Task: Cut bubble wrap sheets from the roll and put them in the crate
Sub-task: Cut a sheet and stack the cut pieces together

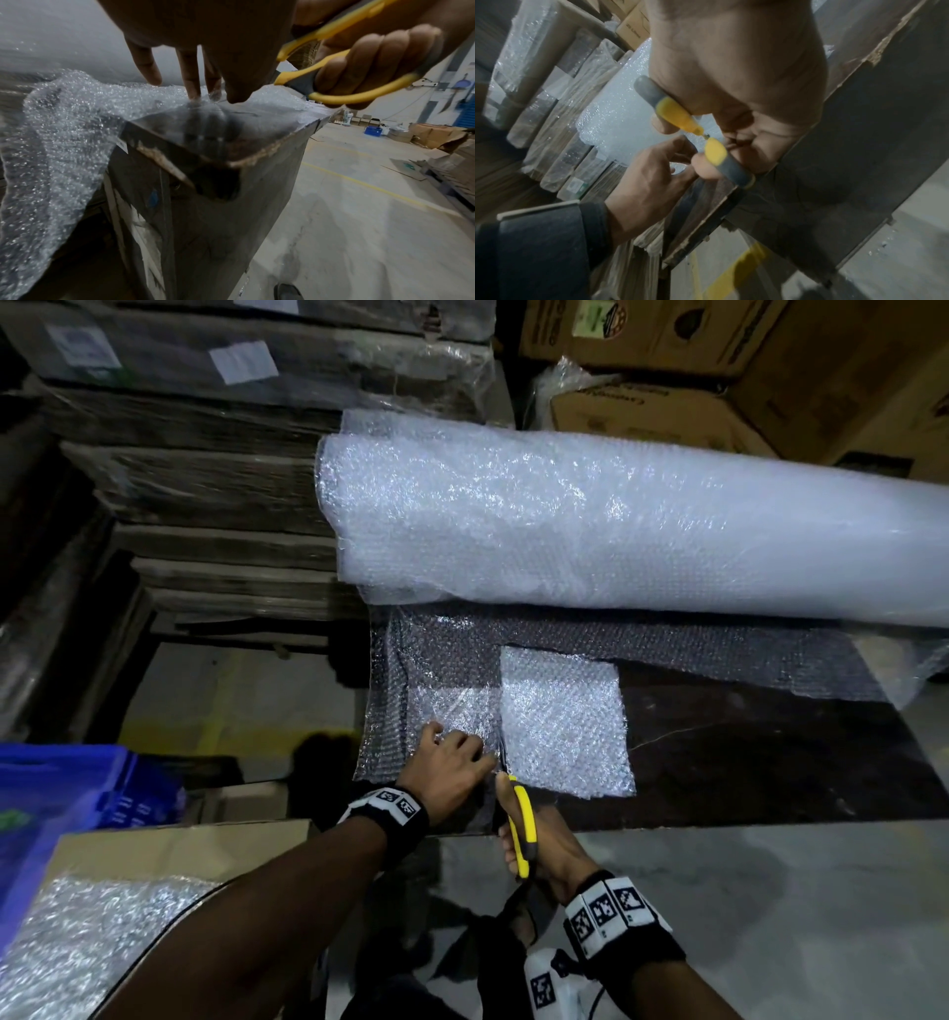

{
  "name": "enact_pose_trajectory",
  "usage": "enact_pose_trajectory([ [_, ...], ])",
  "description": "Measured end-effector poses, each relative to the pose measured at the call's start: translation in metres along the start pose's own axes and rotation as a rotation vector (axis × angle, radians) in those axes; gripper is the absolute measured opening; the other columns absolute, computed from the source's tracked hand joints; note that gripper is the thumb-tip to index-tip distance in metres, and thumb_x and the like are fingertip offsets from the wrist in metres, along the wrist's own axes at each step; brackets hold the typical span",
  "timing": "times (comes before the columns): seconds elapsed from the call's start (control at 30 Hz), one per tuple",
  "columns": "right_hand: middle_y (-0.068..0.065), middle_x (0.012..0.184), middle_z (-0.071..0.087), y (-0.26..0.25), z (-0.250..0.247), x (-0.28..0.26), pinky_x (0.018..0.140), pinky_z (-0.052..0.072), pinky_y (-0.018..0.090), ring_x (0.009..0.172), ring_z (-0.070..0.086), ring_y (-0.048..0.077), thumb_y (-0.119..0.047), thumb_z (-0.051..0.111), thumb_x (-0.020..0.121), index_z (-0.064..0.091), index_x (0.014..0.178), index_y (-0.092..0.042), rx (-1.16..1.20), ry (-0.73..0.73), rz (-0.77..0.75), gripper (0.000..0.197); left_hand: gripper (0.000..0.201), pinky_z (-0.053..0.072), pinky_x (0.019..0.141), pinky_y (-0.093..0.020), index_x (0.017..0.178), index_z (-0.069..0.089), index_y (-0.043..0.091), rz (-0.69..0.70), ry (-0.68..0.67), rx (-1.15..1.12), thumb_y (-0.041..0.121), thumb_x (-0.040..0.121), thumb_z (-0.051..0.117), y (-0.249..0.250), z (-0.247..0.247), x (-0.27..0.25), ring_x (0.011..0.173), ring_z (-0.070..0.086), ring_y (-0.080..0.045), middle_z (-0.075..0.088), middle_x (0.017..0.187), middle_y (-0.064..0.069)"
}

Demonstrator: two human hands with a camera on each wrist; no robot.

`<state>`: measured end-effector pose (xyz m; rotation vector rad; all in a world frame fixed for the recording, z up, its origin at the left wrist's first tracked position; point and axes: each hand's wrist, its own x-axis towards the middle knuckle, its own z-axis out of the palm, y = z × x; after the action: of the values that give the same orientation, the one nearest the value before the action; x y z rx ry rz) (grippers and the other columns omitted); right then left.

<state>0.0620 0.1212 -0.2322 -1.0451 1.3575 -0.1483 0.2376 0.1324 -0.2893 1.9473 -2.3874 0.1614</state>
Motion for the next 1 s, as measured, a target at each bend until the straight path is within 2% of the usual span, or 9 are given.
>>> enact_pose_trajectory([
  [0.1,0.007,0.055,0.054,-0.003,-0.002,0.000,0.048,0.048,0.025,0.047,0.053,0.019,-0.077,0.057,0.078,0.060,0.068,-0.007,-0.008,-0.034,0.048,0.071,0.029,0.045,0.083,-0.052,0.101,0.059,0.023,0.004,-0.009,-0.001,0.038,0.079,0.073,-0.001,0.002,0.001,0.088,0.060,-0.026,0.062,0.096,-0.002],
  [0.2,0.006,0.054,0.053,-0.005,-0.003,0.000,0.049,0.048,0.024,0.047,0.052,0.019,-0.077,0.055,0.079,0.060,0.068,-0.007,-0.014,-0.043,0.053,0.071,0.030,0.045,0.082,-0.051,0.101,0.060,0.024,0.004,0.003,0.003,0.041,0.080,0.071,0.001,0.002,0.000,0.089,0.059,-0.026,0.063,0.097,-0.002],
  [0.3,0.007,0.051,0.053,-0.008,-0.001,0.002,0.048,0.045,0.024,0.044,0.051,0.019,-0.073,0.061,0.079,0.058,0.064,-0.007,-0.012,0.000,0.020,0.068,0.031,0.045,0.081,-0.049,0.100,0.062,0.025,0.007,0.008,0.005,0.046,0.078,0.070,0.003,0.000,0.001,0.088,0.059,-0.026,0.062,0.095,-0.001],
  [0.43,0.009,0.050,0.053,-0.011,0.000,0.004,0.045,0.045,0.024,0.041,0.051,0.020,-0.070,0.061,0.081,0.058,0.063,-0.005,-0.017,0.005,0.018,0.068,0.038,0.044,0.081,-0.049,0.100,0.064,0.024,0.001,-0.007,-0.001,0.053,0.077,0.062,0.005,-0.004,0.001,0.088,0.059,-0.026,0.061,0.094,-0.002],
  [0.57,0.008,0.052,0.052,-0.012,-0.003,0.005,0.044,0.045,0.023,0.042,0.050,0.019,-0.072,0.060,0.081,0.058,0.068,-0.006,0.006,-0.042,0.044,0.067,0.036,0.048,0.079,-0.051,0.098,0.066,0.022,-0.002,-0.015,0.001,0.049,0.074,0.072,0.006,-0.004,0.001,0.088,0.060,-0.026,0.063,0.094,-0.003],
  [0.7,0.005,0.049,0.049,-0.014,-0.004,0.008,0.041,0.040,0.022,0.040,0.048,0.017,-0.068,0.065,0.080,0.055,0.067,-0.006,0.011,-0.017,0.020,0.064,0.030,0.047,0.080,-0.051,0.101,0.065,0.023,-0.023,-0.018,-0.009,0.038,0.077,0.074,0.003,0.002,0.003,0.091,0.060,-0.026,0.062,0.097,-0.002],
  [0.87,0.005,0.049,0.050,-0.020,-0.009,0.010,0.041,0.042,0.022,0.040,0.049,0.018,-0.072,0.062,0.078,0.055,0.066,-0.006,0.009,-0.036,0.075,0.067,0.018,0.048,0.078,-0.046,0.098,0.061,0.017,-0.047,0.036,-0.007,0.028,0.085,0.060,0.006,0.005,0.003,0.094,0.059,-0.027,0.059,0.109,-0.006],
  [0.93,0.005,0.050,0.051,-0.024,-0.012,0.010,0.043,0.044,0.023,0.041,0.049,0.019,-0.079,0.057,0.072,0.055,0.068,-0.006,0.000,-0.059,0.121,0.073,0.023,0.047,0.078,-0.043,0.100,0.061,0.016,-0.048,0.046,-0.019,0.031,0.083,0.062,0.008,0.005,0.000,0.096,0.060,-0.027,0.058,0.116,-0.007],
  [1.0,0.005,0.052,0.051,-0.026,-0.014,0.011,0.045,0.045,0.023,0.043,0.050,0.018,-0.083,0.050,0.074,0.055,0.072,-0.006,-0.022,-0.087,0.151,0.077,0.032,0.047,0.079,-0.042,0.104,0.063,0.016,0.001,0.038,-0.012,0.040,0.083,0.057,0.008,0.005,-0.006,0.098,0.060,-0.026,0.059,0.121,-0.007],
])
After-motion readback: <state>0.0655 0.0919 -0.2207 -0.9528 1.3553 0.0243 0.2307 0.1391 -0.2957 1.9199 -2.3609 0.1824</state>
